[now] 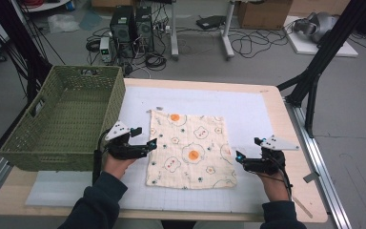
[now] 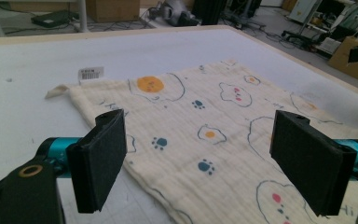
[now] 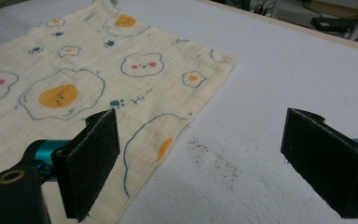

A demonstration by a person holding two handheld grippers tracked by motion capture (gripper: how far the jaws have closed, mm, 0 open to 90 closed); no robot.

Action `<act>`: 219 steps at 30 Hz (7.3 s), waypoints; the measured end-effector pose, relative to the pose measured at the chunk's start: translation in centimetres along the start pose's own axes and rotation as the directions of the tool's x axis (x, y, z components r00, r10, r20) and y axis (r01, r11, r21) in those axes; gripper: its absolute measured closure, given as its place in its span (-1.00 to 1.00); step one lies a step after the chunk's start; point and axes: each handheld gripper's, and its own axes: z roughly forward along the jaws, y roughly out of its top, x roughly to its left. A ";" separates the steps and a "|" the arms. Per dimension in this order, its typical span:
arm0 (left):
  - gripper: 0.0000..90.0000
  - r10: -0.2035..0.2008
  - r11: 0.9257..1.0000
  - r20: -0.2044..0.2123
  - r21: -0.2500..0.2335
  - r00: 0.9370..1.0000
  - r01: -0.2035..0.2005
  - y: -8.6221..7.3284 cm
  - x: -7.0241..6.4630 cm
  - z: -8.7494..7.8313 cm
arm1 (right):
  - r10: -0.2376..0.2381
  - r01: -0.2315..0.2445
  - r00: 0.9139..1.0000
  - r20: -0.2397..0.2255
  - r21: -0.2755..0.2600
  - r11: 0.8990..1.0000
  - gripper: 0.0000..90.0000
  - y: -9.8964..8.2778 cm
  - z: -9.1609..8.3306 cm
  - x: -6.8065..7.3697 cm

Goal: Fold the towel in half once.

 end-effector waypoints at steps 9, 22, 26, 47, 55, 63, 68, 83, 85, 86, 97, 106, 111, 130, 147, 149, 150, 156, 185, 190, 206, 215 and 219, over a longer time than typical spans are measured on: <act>-0.46 -0.038 0.999 -0.060 0.030 0.997 0.040 2.9 1.7 2.9 | 0.019 -0.019 1.000 -0.019 -0.015 1.000 -0.76 0.4 0.3 -0.4; -0.35 -0.068 0.981 -0.203 0.163 0.977 0.102 3.7 5.4 8.5 | 0.025 -0.025 0.999 -0.031 -0.010 1.000 -0.76 0.4 0.4 -0.3; -0.32 -0.080 0.976 -0.227 0.182 0.971 0.123 3.4 6.1 9.3 | 0.035 -0.035 0.999 -0.033 -0.010 0.999 -0.76 0.3 0.4 -0.3; 0.88 0.068 0.950 -0.219 0.311 0.973 0.004 1.6 5.9 10.9 | 0.084 -0.083 0.996 -0.027 0.037 0.996 -0.76 1.4 2.1 -0.9; 0.91 0.028 0.969 -0.190 0.245 0.981 0.020 2.0 6.0 10.4 | 0.124 -0.121 0.992 -0.031 0.101 0.987 -0.76 3.1 6.2 -2.9; 0.92 0.004 0.976 -0.175 0.217 0.985 0.034 2.4 5.7 10.1 | 0.098 -0.092 0.995 -0.033 0.153 0.984 -0.74 6.7 10.8 -3.8; 0.92 0.009 0.977 -0.176 0.211 0.984 0.029 2.6 5.7 9.9 | 0.151 -0.143 0.988 -0.030 0.198 0.970 -0.53 6.9 13.1 -3.9; 0.92 0.012 0.974 -0.173 0.224 0.985 0.027 2.8 5.8 9.4 | 0.089 -0.092 0.996 0.022 0.314 0.945 0.65 6.5 16.5 -3.1; 0.93 0.012 0.972 -0.177 0.231 0.984 0.030 2.8 5.8 9.3 | 0.074 -0.069 0.997 -0.003 0.326 0.943 0.90 6.7 16.6 -2.7; 0.93 0.010 0.973 -0.180 0.227 0.984 0.032 2.8 5.8 9.3 | 0.052 -0.049 0.999 0.001 0.332 0.942 0.91 6.8 16.6 -2.4; 0.93 -0.135 0.989 -0.202 0.036 0.970 0.146 4.5 6.5 7.9 | -0.014 0.009 1.000 0.026 0.192 0.981 0.92 8.4 15.4 -2.9; 0.93 -0.072 0.993 -0.151 0.082 0.986 0.085 4.9 5.8 6.8 | -0.034 0.032 0.999 0.009 0.143 0.989 0.92 9.0 14.1 -2.5; 0.93 -0.031 0.995 -0.103 0.087 0.994 0.040 5.6 4.4 6.0 | -0.041 0.045 0.999 -0.028 0.134 0.990 0.92 8.8 13.0 -2.2; 0.93 0.004 0.999 -0.036 0.049 0.999 -0.002 3.0 0.9 1.3 | -0.058 0.067 0.991 -0.118 0.077 0.995 0.92 7.8 8.2 -0.1; 0.93 0.017 0.997 0.048 0.068 0.999 -0.021 -0.3 -1.0 -1.1 | -0.079 0.087 0.985 -0.150 0.047 0.995 0.92 4.8 5.4 2.6; 0.93 0.018 0.997 0.056 0.074 0.998 -0.022 -0.7 -1.2 -1.2 | -0.077 0.085 0.985 -0.152 0.047 0.995 0.92 4.2 5.1 2.7; 0.93 0.017 0.997 0.062 0.080 0.998 -0.022 -0.9 -1.2 -1.2 | -0.076 0.084 0.985 -0.152 0.048 0.995 0.92 4.0 5.0 2.7; 0.93 0.001 0.995 0.081 0.103 0.997 -0.009 -1.9 -1.6 -1.6 | -0.061 0.070 0.986 -0.155 0.047 0.996 0.92 2.6 4.0 2.9; 0.85 0.019 0.979 0.127 0.199 0.992 -0.044 -3.7 -2.4 -3.0 | -0.109 0.139 0.968 -0.228 0.121 0.983 0.82 -1.2 0.9 4.3; 0.33 -0.011 0.992 0.108 0.124 0.994 -0.003 -2.7 -1.8 -3.5 | -0.095 0.111 0.977 -0.189 0.078 0.991 0.55 -0.9 -0.2 3.4; 0.23 -0.022 0.996 0.070 0.082 0.997 0.016 -1.8 -0.7 -3.8 | -0.027 0.031 0.993 -0.117 0.038 0.999 0.46 -0.8 -1.3 1.8; 0.11 -0.066 0.972 0.030 0.229 0.997 0.058 -2.8 -0.6 -1.9 | -0.007 0.020 0.991 -0.132 0.099 0.995 0.39 -0.7 0.7 2.1; 0.18 -0.071 0.959 0.041 0.279 0.997 0.057 -3.2 -0.7 -1.3 | 0.002 0.015 0.992 -0.129 0.137 0.990 0.35 -1.2 1.6 2.1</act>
